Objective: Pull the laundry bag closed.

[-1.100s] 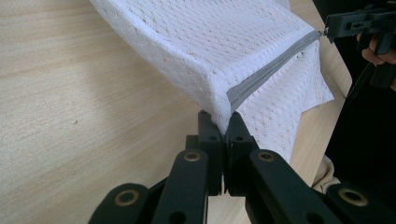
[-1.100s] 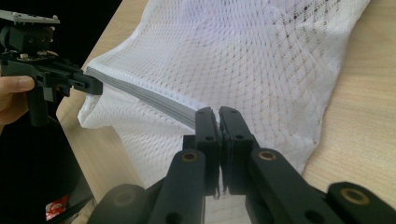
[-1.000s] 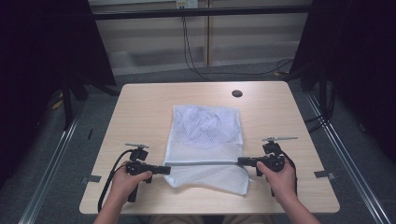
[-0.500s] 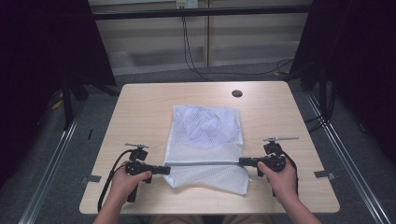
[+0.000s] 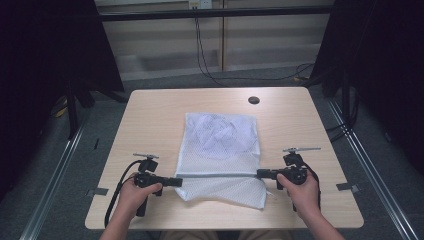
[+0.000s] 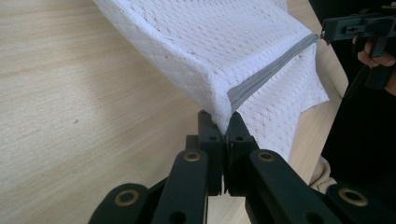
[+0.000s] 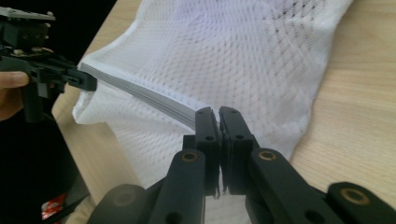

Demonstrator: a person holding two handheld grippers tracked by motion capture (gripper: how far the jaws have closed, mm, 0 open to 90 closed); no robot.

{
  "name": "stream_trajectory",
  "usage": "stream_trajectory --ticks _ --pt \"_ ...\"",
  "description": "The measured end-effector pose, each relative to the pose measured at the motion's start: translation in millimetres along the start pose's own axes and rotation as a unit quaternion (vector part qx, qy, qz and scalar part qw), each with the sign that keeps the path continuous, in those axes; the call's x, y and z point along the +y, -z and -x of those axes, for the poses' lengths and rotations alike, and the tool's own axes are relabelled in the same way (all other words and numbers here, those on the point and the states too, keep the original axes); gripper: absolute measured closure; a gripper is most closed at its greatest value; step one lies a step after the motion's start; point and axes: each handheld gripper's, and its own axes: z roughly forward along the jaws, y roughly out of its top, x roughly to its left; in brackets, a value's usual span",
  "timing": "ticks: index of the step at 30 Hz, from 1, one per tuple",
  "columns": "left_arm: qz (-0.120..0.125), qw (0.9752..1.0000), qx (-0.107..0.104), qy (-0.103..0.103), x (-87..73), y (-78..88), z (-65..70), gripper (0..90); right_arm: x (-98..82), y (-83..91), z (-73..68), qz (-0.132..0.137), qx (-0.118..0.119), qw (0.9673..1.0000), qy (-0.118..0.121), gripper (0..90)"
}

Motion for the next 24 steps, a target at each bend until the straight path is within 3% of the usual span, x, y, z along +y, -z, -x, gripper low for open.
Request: stream_trajectory --ticks 24 --pt "0.007 1.0 0.004 0.004 -0.3 2.5 1.7 88.3 -2.8 4.9 5.5 0.002 -0.008 1.0 -0.004 86.9"
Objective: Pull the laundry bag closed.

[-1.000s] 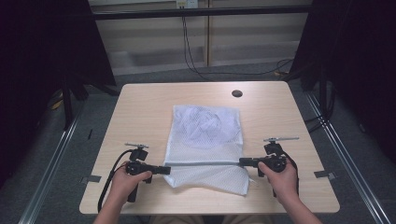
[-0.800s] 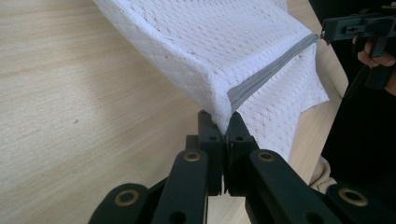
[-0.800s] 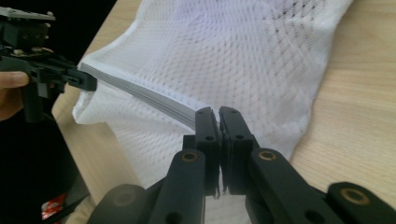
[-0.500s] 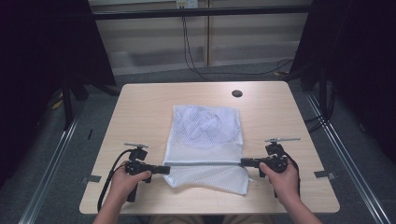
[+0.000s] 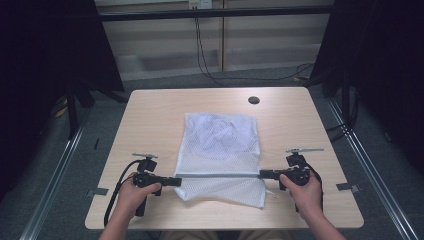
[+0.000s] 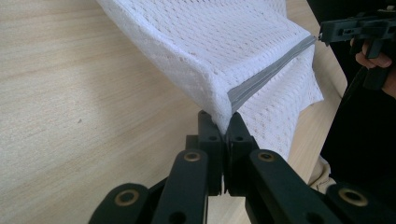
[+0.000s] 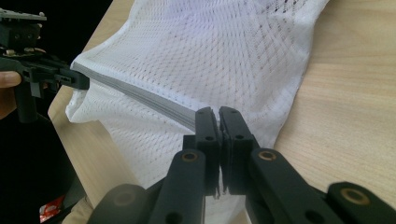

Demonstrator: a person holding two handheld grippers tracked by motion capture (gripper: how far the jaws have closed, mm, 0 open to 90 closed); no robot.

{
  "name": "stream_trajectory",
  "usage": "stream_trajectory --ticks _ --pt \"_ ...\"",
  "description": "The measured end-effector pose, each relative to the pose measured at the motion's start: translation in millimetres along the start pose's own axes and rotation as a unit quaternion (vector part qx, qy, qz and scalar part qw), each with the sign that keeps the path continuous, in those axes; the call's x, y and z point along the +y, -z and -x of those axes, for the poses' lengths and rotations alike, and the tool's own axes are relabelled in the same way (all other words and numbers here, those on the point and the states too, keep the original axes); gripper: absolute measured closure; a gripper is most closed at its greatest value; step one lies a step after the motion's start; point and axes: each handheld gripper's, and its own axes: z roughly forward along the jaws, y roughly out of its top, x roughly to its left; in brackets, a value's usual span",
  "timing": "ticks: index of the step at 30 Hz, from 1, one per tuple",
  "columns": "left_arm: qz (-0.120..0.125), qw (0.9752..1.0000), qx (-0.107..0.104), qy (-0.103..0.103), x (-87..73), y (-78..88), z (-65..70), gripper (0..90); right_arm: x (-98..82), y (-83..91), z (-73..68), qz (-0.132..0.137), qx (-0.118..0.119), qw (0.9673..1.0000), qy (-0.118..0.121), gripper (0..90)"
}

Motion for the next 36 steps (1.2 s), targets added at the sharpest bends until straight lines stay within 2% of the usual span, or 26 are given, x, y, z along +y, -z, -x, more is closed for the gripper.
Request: stream_trajectory --ticks 1,10,11,13,16,17,20,21,24,27,29,31,32,33,36 --pt "-0.003 1.0 0.0 -0.006 0.3 0.9 -1.2 88.3 -0.2 0.5 0.6 0.0 -0.001 1.0 0.002 86.9" --pt "-0.005 1.0 0.004 -0.003 -0.2 1.1 -1.5 88.3 -1.6 3.8 2.5 0.002 -0.005 1.0 -0.003 86.9" --pt "-0.004 1.0 -0.001 0.0 -0.4 1.2 -2.0 88.3 -1.5 4.3 2.7 0.001 -0.011 0.9999 -0.001 86.9" --pt "-0.004 1.0 -0.006 0.006 -0.7 0.7 -0.8 88.3 -1.3 4.7 4.1 0.001 -0.007 1.0 -0.005 86.9" --pt "-0.004 1.0 -0.003 0.003 -0.4 0.7 -0.7 88.3 -1.5 5.2 3.7 -0.001 -0.011 0.9999 -0.004 86.9" --pt "-0.004 1.0 0.0 -0.008 0.1 1.4 -1.8 88.3 -1.6 5.4 3.8 -0.001 -0.009 1.0 -0.003 86.9" --pt "0.003 0.9999 -0.008 -0.01 0.9 3.3 0.5 87.0 -1.6 6.2 2.7 0.004 -0.008 0.9999 0.005 86.7" --pt "0.007 0.9998 -0.014 -0.008 1.0 3.6 1.8 85.3 -1.6 6.2 2.8 0.006 -0.006 0.9999 0.007 86.5" --pt "0.014 0.9997 -0.013 -0.012 0.4 3.5 4.1 69.0 -2.5 5.0 2.7 0.008 -0.011 0.9998 0.015 84.7" --pt "0.021 0.9994 -0.004 -0.026 1.1 5.7 4.7 59.1 -1.7 4.5 1.5 0.019 -0.015 0.9995 0.021 73.9" --pt "0.03 0.9991 0.0 -0.03 1.4 8.0 5.6 56.2 -1.0 4.8 1.0 0.032 -0.018 0.999 0.027 65.5" --pt "0.036 0.9987 0.012 -0.035 2.2 10.4 5.8 47.1 -0.4 5.2 1.0 0.042 -0.022 0.9983 0.034 57.7" --pt "0.034 0.9985 0.013 -0.042 2.8 12.0 5.6 47.4 -0.1 5.3 0.9 0.045 -0.026 0.9981 0.033 54.6" --pt "0.04 0.9984 0.013 -0.039 2.8 13.2 6.5 47.0 0.0 5.4 1.4 0.05 -0.031 0.9976 0.035 50.9" --pt "0.053 0.9972 0.023 -0.047 4.8 17.5 6.1 43.4 0.8 5.8 2.1 0.064 -0.038 0.9964 0.042 43.7"
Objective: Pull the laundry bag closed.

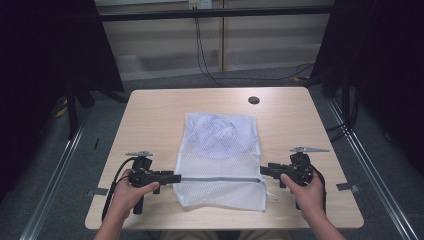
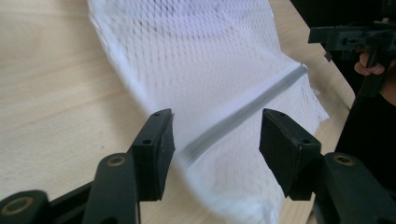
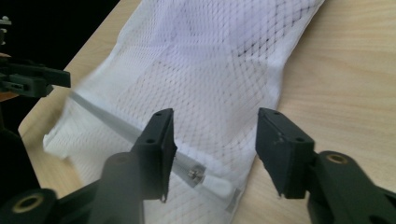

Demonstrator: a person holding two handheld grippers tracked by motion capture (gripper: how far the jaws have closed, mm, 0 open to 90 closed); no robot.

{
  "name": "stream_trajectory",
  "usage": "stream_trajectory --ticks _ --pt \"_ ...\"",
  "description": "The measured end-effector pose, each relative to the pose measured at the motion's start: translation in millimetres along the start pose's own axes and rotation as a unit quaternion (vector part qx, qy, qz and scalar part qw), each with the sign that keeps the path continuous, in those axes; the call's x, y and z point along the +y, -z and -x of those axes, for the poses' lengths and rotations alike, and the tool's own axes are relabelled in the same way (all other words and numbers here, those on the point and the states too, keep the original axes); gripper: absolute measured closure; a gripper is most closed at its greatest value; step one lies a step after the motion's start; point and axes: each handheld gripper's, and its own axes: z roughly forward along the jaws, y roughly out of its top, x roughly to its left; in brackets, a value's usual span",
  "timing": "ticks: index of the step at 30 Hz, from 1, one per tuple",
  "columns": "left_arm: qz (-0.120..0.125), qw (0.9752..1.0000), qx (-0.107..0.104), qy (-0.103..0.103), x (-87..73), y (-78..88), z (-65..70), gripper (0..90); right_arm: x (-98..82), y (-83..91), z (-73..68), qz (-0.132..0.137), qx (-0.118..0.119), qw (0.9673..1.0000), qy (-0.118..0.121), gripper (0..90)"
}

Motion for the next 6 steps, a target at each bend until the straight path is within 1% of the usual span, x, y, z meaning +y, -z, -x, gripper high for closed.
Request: stream_trajectory --ticks 2,4,6 --pt "0.01 0.9999 0.008 -0.006 0.5 1.2 -0.3 39.8 0.7 0.1 0.8 0.008 -0.002 1.0 0.004 37.4" --pt "0.012 0.9998 0.015 -0.005 0.7 1.5 -0.5 37.3 1.3 0.1 2.2 0.013 -0.01 0.9998 0.009 33.2" --pt "0.016 0.9995 0.026 -0.009 0.9 1.6 -1.9 35.3 1.9 0.0 4.4 0.014 -0.013 0.9998 0.01 29.3"
